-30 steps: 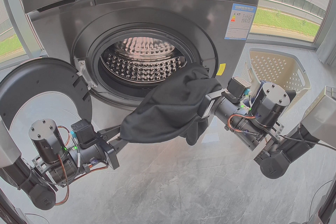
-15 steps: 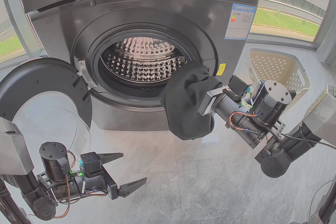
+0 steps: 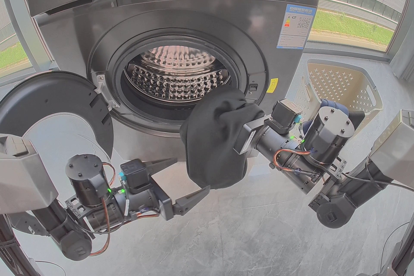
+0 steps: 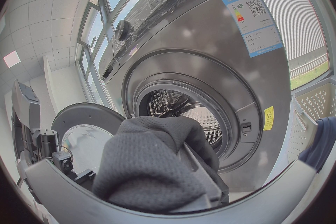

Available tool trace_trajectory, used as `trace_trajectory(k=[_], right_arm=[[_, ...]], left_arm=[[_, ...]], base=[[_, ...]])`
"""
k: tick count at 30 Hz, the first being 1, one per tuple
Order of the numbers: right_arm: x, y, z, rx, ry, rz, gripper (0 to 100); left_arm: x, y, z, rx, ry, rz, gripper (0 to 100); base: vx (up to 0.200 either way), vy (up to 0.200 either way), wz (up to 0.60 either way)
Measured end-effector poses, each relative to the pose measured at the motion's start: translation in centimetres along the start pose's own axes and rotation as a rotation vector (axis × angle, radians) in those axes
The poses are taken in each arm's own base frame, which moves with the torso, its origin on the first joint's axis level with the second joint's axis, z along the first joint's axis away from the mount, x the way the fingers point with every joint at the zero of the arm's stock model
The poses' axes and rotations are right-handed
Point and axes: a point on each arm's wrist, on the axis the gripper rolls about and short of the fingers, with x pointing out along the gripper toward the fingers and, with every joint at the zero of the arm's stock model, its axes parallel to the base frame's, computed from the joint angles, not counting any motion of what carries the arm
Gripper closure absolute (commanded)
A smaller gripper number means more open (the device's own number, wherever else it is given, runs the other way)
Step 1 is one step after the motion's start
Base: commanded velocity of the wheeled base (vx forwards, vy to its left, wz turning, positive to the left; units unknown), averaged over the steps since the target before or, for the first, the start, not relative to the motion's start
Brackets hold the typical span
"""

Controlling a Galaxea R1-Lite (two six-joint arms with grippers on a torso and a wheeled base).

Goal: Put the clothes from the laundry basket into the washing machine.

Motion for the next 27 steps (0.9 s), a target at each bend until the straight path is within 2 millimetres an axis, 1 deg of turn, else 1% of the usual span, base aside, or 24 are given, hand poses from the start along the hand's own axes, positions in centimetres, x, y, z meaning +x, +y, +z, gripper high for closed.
trace_trajectory(k=[3, 7, 10, 13, 20, 24, 27], right_arm=[[0.1, 0.4, -0.2, 0.003, 0.001, 0.009, 100], [0.2, 0.8, -0.5, 0.005, 0.009, 0.021, 100], [0.2, 1.1, -0.8, 0.008, 0.016, 0.029, 100], [0.3, 1.4, -1.0, 0.011, 0.022, 0.038, 100], [0.0, 2.8, -1.5, 0.031, 0.031, 0.029, 100], [-0.2, 3.6, -1.7, 0.044, 0.042, 0.048, 100], [-0.4, 3.8, -1.8, 0.047, 0.048, 0.052, 100]], left_arm=[[1.8, -0.7, 0.6, 0.007, -0.043, -0.022, 0], [3.7, -1.1, 0.6, 0.012, -0.066, -0.035, 0], [5.1, -1.0, 0.5, 0.015, -0.081, -0.039, 0], [5.9, -0.9, 0.2, 0.016, -0.085, -0.037, 0], [8.1, 0.2, -0.3, 0.015, -0.108, 0.016, 0], [8.7, 1.3, -0.7, 0.015, -0.111, 0.048, 0], [9.1, 2.2, -1.1, 0.015, -0.11, 0.075, 0]], base=[[0.0, 0.0, 0.0], [0.0, 0.0, 0.0], [0.0, 0.0, 0.0], [0.0, 0.0, 0.0], [0.0, 0.0, 0.0], [0.0, 0.0, 0.0], [0.0, 0.0, 0.0]])
